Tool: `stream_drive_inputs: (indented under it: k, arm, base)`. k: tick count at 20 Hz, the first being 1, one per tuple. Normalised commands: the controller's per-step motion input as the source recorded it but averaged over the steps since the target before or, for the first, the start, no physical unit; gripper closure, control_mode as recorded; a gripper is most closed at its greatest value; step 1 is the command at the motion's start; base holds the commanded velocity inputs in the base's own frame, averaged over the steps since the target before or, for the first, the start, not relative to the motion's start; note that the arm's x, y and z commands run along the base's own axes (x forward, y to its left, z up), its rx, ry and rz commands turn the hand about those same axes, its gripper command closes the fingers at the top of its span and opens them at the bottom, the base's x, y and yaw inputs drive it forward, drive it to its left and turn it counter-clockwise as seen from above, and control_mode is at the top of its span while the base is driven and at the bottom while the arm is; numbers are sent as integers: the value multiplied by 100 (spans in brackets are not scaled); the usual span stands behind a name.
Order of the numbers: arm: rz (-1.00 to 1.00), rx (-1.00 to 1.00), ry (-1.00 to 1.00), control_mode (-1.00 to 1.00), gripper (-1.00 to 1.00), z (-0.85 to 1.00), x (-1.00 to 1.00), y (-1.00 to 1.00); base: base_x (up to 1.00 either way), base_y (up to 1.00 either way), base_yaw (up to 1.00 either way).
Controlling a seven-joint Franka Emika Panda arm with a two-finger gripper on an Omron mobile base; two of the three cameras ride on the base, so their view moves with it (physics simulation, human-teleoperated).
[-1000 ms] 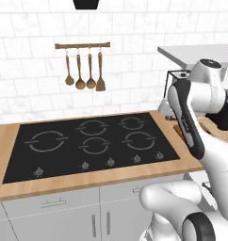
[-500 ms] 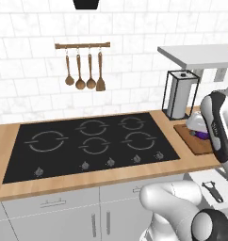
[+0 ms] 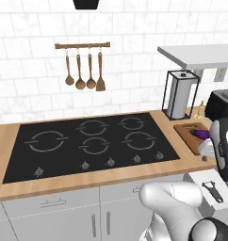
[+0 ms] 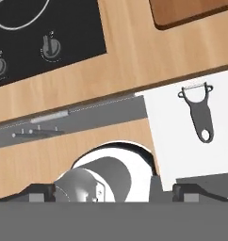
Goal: Place the appropriate cutting tool for cutting the eggplant skin on the cutting board.
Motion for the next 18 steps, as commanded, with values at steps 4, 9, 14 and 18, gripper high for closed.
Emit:
stream_drive_inputs:
  k: [4, 9, 14, 18]
  arm:
    - [0, 0, 21, -100, -100, -54, -20, -36]
    - [0, 0, 24, -100, -100, -61, -4, -58]
    - [1, 5, 10, -100, -100, -47, 0, -67]
    - [7, 9, 5, -100, -100, -46, 0, -77]
  base:
    - [0, 0, 0]
    - [0, 0, 0]
    - [0, 0, 0]
    - [0, 0, 0]
